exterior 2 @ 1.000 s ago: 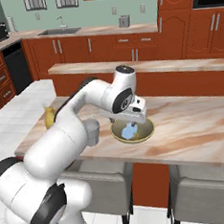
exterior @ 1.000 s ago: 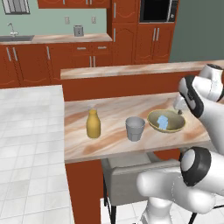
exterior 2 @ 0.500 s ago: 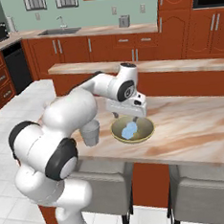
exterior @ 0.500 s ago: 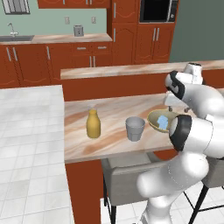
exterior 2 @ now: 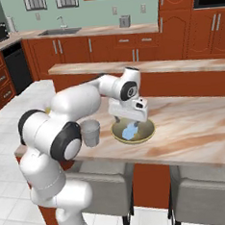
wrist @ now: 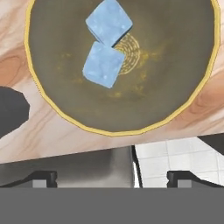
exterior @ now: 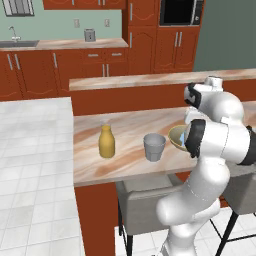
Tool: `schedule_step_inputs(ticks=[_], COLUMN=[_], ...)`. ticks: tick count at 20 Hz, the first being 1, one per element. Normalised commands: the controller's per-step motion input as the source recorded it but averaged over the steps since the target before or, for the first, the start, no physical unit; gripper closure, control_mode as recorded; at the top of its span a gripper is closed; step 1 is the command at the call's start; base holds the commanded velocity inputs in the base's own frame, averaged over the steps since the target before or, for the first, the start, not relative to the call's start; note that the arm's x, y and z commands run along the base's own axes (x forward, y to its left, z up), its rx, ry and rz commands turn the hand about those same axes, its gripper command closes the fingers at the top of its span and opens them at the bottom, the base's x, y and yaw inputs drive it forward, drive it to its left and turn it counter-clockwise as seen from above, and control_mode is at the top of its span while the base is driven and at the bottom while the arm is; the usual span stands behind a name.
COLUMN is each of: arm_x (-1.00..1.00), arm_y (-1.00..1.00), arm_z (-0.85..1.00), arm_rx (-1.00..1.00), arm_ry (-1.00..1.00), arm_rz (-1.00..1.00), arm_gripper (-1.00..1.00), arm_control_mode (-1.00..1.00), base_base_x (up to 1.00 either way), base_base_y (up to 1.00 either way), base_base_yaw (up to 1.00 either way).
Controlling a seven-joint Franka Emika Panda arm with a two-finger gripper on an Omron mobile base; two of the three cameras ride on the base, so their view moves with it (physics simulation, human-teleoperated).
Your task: There are two ice cubes in the ice bowl. Place both ice cubes in the glass cup.
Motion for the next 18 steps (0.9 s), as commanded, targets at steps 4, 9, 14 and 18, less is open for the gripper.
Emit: schedule_step_inputs(ticks=[4, 9, 14, 18], arm_x=[0.2, 0.3, 0.33, 0.44], arm_y=[0.04, 0.01, 0.0, 0.0], arm_z=[-0.36, -0.23, -0.08, -0.14], arm_rx=[0.07, 0.13, 0.1, 0.0], arm_ry=[0.14, 0.12, 0.07, 0.05], arm_rz=[0.0, 0.0, 0.0, 0.0], arm_gripper=[-1.0, -1.0, -1.0, -1.0], arm_control_mode=[-1.0, -1.0, -1.0, -1.0], base_base_x=[0.0, 0.0, 0.0, 0.0], base_base_y=[0.0, 0.0, 0.0, 0.0], base_base_yaw=[0.0, 0.0, 0.0, 0.0])
